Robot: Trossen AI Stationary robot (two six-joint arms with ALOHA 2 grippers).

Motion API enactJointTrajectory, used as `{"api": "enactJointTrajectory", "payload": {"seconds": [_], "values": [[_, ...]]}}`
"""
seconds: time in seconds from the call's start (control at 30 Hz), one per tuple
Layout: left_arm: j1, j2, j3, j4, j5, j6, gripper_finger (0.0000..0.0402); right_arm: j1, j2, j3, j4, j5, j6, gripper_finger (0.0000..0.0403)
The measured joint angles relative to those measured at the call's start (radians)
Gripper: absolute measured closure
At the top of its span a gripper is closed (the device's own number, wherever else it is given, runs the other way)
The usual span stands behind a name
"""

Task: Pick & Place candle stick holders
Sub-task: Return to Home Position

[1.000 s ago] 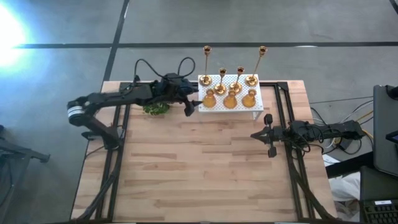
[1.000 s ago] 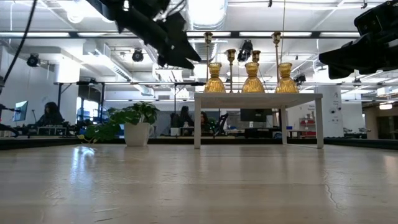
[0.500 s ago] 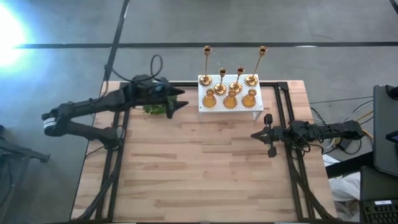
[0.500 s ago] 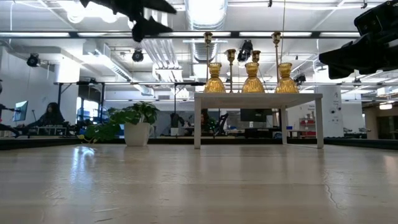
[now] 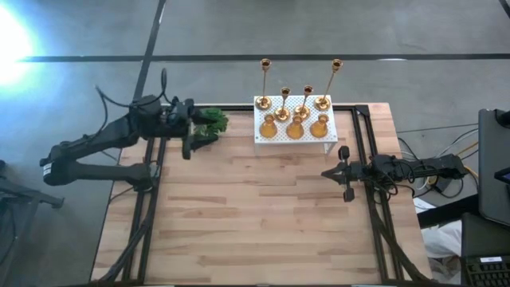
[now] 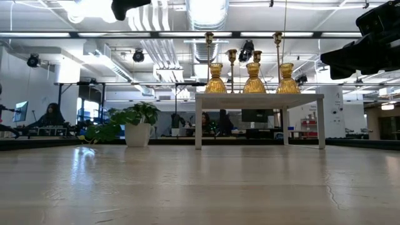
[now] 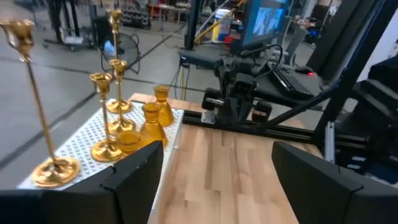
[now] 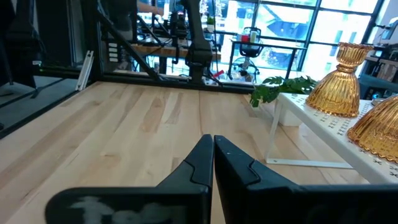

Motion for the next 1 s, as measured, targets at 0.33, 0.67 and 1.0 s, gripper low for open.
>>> {"api": "enactJointTrajectory", "payload": {"seconds": [0.33, 0.67, 1.0], "values": [[-0.007, -0.143, -0.408, 0.467, 0.032, 0.01, 0.0097, 0.0, 0.0, 0.0, 0.0, 0.0, 0.0, 0.0394], [-0.007, -0.398, -0.921, 1.073, 0.156, -0.059, 0.0097, 0.0, 0.0, 0.0, 0.0, 0.0, 0.0, 0.0394], [-0.007, -0.661, -0.97, 0.764, 0.154, -0.05, 0.0097, 0.0, 0.0, 0.0, 0.0, 0.0, 0.0, 0.0394]]}}
